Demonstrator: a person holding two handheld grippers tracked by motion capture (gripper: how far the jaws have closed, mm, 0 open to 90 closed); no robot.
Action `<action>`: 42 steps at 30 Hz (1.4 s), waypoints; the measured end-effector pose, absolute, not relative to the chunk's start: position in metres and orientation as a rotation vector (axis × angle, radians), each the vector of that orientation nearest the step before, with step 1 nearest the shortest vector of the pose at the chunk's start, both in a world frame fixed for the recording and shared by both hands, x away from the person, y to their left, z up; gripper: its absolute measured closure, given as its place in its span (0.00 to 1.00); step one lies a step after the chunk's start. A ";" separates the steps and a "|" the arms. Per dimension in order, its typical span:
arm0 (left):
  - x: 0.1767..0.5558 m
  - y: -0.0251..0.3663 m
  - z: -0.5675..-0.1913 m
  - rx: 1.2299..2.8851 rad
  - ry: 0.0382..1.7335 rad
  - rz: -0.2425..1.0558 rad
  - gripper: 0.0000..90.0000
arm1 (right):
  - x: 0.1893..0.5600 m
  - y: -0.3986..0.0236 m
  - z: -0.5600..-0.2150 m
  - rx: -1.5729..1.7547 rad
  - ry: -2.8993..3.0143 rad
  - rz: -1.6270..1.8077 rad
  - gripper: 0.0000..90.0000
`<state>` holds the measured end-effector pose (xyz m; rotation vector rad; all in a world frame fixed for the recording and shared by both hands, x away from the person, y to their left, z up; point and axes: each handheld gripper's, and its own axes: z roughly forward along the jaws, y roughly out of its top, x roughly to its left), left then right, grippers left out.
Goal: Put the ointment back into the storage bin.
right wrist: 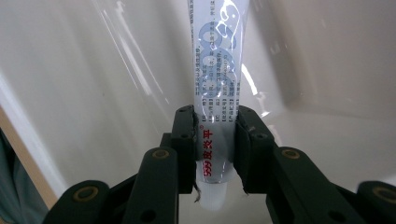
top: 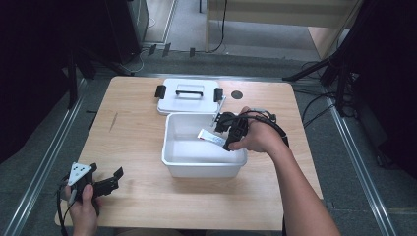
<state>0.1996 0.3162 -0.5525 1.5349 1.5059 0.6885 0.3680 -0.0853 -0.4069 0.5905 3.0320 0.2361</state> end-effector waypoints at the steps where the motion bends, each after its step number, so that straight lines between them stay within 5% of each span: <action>1: 0.200 0.316 -0.553 1.535 1.506 0.688 0.01 | 0.368 -0.085 -0.407 0.590 3.032 0.236 0.81; 42: 0.199 0.316 -0.553 1.539 1.505 0.691 0.01 | 0.360 -0.059 -0.450 0.423 3.019 -0.106 0.80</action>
